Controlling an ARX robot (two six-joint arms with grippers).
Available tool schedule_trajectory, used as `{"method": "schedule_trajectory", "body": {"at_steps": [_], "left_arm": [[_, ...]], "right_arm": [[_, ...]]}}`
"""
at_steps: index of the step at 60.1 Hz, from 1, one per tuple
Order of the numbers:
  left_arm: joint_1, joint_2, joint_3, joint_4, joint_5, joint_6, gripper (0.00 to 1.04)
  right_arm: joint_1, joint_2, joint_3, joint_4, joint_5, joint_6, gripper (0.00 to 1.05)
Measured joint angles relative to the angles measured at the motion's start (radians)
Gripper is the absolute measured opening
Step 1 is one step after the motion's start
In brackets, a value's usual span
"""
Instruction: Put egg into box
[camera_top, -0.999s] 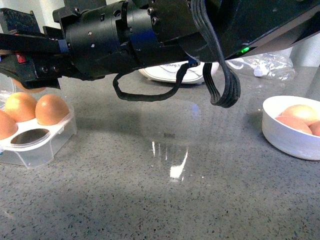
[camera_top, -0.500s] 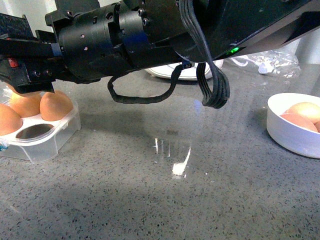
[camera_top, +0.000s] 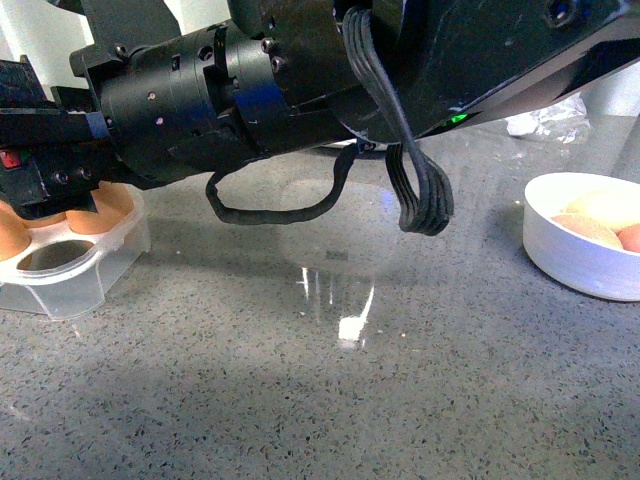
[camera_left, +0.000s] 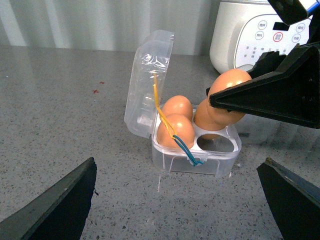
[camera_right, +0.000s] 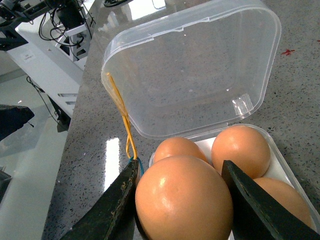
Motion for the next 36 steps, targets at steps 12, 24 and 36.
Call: {"method": "schedule_trajectory", "body": {"at_steps": [12, 24, 36], "left_arm": [[0.0, 0.0, 0.0, 0.0, 0.0, 0.0, 0.98], [0.0, 0.0, 0.0, 0.0, 0.0, 0.0, 0.98], [0.0, 0.0, 0.0, 0.0, 0.0, 0.0, 0.98]], "right_arm": [[0.002, 0.0, 0.0, -0.003, -0.008, -0.006, 0.61], [0.002, 0.0, 0.0, 0.0, -0.011, -0.006, 0.91], [-0.007, -0.007, -0.01, 0.033, -0.002, 0.002, 0.98]]}}
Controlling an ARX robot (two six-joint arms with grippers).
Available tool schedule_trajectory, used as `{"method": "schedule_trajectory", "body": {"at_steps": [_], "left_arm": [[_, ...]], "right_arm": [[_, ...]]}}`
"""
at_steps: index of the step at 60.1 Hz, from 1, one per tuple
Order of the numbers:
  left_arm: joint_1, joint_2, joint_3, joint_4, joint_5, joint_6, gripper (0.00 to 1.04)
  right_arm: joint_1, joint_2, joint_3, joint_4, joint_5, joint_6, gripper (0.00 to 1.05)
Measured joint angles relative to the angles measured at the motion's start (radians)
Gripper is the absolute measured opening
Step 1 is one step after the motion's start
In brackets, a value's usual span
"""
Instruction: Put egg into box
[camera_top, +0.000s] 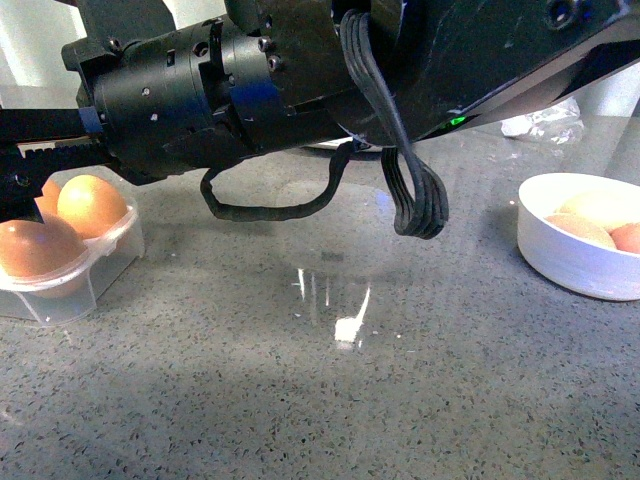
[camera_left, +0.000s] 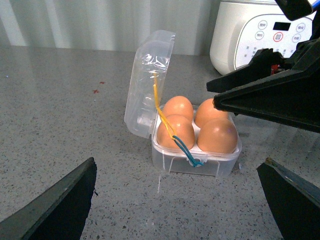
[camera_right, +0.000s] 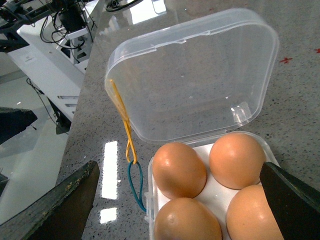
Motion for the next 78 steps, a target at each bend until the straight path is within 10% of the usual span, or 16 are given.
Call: {"method": "schedule_trajectory", "body": {"at_steps": [23, 69, 78], "left_arm": [[0.0, 0.0, 0.0, 0.0, 0.0, 0.0, 0.98], [0.0, 0.0, 0.0, 0.0, 0.0, 0.0, 0.98], [0.0, 0.0, 0.0, 0.0, 0.0, 0.0, 0.98]], "right_arm": [[-0.109, -0.078, -0.1, 0.132, 0.127, 0.054, 0.98], [-0.705, -0.776, -0.794, 0.407, 0.614, 0.005, 0.98], [-0.695, -0.997, -0.953, 0.258, 0.759, 0.001, 0.72]]}}
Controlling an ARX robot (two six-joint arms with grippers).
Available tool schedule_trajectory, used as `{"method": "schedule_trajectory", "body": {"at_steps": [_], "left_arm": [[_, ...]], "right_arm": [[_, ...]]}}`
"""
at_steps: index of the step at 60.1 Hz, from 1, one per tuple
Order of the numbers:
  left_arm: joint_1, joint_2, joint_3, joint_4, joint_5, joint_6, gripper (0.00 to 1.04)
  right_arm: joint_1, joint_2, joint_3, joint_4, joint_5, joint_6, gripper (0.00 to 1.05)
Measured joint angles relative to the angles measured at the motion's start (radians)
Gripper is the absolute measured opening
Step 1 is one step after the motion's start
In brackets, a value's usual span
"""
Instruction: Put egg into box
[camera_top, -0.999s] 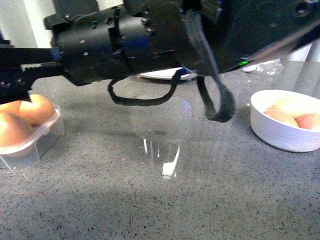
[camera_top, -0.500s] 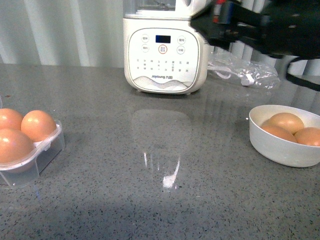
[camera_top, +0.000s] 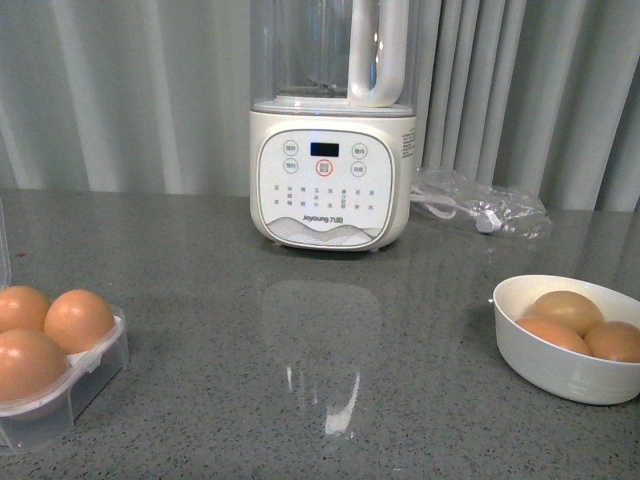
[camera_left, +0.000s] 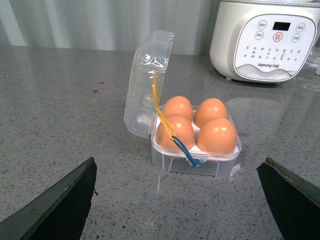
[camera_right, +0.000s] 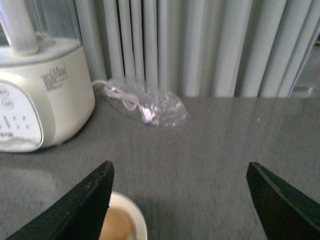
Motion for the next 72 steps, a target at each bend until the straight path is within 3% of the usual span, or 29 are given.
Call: {"method": "schedule_trajectory", "body": {"at_steps": [24, 72], "left_arm": [[0.0, 0.0, 0.0, 0.0, 0.0, 0.0, 0.98], [0.0, 0.0, 0.0, 0.0, 0.001, 0.0, 0.98]], "right_arm": [[0.004, -0.233, -0.233, 0.009, 0.003, -0.005, 0.03], [0.004, -0.602, -0.407, -0.176, 0.003, -0.005, 0.03]]}}
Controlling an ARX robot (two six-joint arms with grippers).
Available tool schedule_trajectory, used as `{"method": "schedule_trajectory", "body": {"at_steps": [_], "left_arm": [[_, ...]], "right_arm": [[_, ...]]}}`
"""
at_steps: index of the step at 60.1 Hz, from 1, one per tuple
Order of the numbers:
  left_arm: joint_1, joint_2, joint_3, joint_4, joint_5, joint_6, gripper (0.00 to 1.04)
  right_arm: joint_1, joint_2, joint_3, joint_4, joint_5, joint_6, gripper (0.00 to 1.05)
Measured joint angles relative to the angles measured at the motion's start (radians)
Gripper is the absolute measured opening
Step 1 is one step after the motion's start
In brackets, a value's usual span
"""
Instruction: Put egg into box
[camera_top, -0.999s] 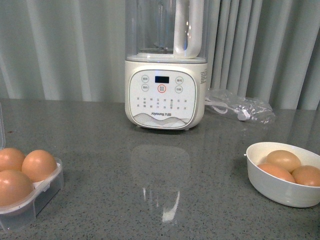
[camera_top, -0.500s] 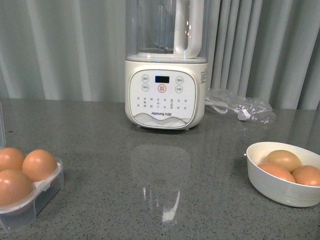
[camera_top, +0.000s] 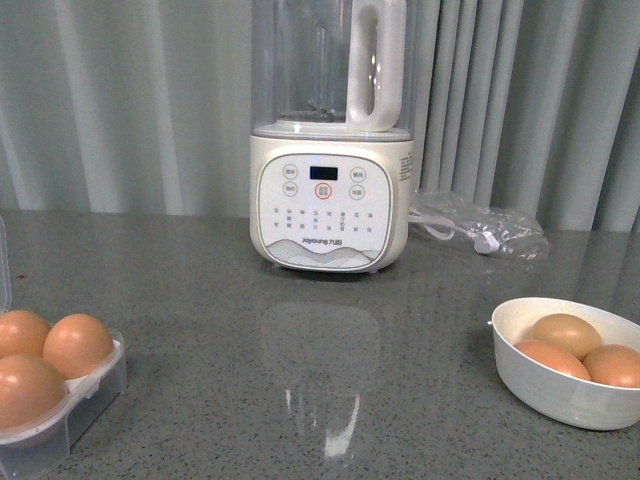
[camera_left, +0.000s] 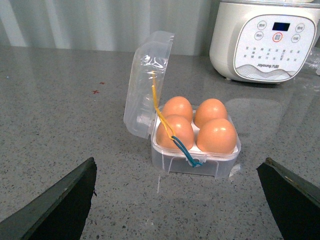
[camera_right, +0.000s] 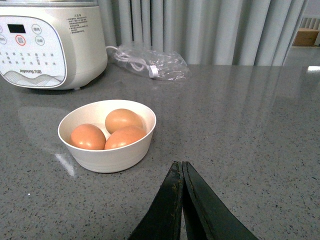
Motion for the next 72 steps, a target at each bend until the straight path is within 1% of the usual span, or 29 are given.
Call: {"method": "schedule_trajectory", "body": {"at_steps": [19, 45, 46, 50, 52, 67, 68, 72], "left_arm": [[0.0, 0.0, 0.0, 0.0, 0.0, 0.0, 0.98], [0.0, 0.0, 0.0, 0.0, 0.0, 0.0, 0.98], [0.0, 0.0, 0.0, 0.0, 0.0, 0.0, 0.98], [0.0, 0.0, 0.0, 0.0, 0.0, 0.0, 0.98], [0.0, 0.0, 0.0, 0.0, 0.0, 0.0, 0.98], [0.0, -0.001, 0.0, 0.0, 0.0, 0.0, 0.98], [0.0, -0.001, 0.0, 0.0, 0.0, 0.0, 0.98], [0.0, -0.001, 0.0, 0.0, 0.0, 0.0, 0.98]], "right_arm": [[0.0, -0.133, 0.0, -0.128, 0.0, 0.0, 0.03], [0.0, -0.251, 0.0, -0.245, 0.0, 0.0, 0.03], [0.0, -0.26, 0.0, -0.255, 0.0, 0.0, 0.03], [0.0, -0.354, 0.001, -0.384, -0.001, -0.001, 0.03], [0.0, -0.383, 0.001, -0.41, 0.0, 0.0, 0.03], [0.0, -0.419, 0.001, -0.42, 0.0, -0.001, 0.03], [0.0, -0.419, 0.001, -0.42, 0.0, -0.002, 0.04], [0.0, -0.419, 0.001, -0.42, 0.0, -0.001, 0.16]]}}
